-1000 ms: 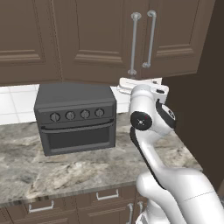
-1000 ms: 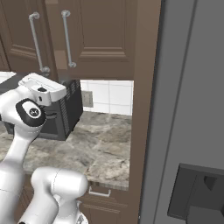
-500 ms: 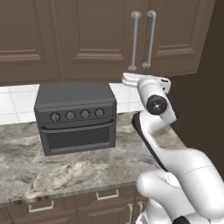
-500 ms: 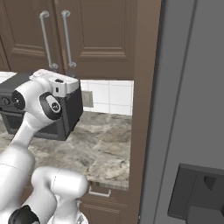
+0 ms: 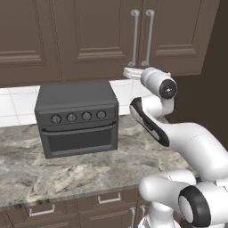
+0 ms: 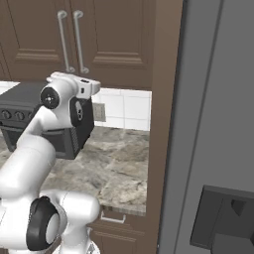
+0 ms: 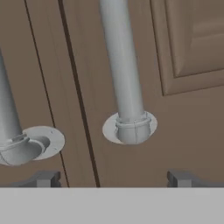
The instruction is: Open the cabinet and move the ladle to the pot. Then close the cabinet.
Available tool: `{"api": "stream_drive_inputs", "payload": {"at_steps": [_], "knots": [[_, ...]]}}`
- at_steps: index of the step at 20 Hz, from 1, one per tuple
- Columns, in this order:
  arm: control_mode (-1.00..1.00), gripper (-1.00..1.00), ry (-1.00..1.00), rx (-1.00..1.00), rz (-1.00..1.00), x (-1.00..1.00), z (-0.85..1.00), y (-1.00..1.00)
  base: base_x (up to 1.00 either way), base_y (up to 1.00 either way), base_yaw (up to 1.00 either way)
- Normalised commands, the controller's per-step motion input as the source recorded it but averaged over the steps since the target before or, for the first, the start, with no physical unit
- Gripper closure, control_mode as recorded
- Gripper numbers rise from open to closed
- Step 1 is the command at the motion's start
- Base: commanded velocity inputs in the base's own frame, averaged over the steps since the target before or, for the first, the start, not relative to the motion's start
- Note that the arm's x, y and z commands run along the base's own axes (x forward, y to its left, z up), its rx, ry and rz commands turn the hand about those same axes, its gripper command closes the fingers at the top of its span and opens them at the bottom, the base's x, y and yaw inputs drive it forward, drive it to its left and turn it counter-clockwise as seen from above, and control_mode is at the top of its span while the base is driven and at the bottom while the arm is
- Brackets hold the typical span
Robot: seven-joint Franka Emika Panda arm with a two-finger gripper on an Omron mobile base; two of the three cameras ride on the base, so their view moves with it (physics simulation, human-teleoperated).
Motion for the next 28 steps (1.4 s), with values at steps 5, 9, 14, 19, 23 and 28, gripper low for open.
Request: {"api": "stream_drive_inputs", "payload": {"at_steps": [5,9,14,19,23,28], "knots": [[-1.00,-1.00,0.07,0.04,0.17,0.64,0.00,0.00,0.00,0.00,0.00],[-1.00,-1.00,0.07,0.04,0.16,0.64,0.00,0.00,0.00,0.00,0.00],[-1.00,-1.00,0.04,0.01,0.15,0.37,0.00,0.00,0.00,0.00,0.00],[-1.00,-1.00,0.00,0.00,0.05,0.00,0.00,0.00,0.00,0.00,0.00],[-1.00,-1.00,-0.01,-0.05,0.00,-0.07,0.00,0.06,0.00,0.00,0.00],[-1.00,-1.00,0.00,-0.03,-0.03,0.01,0.00,0.10,0.00,0.00,0.00]]}}
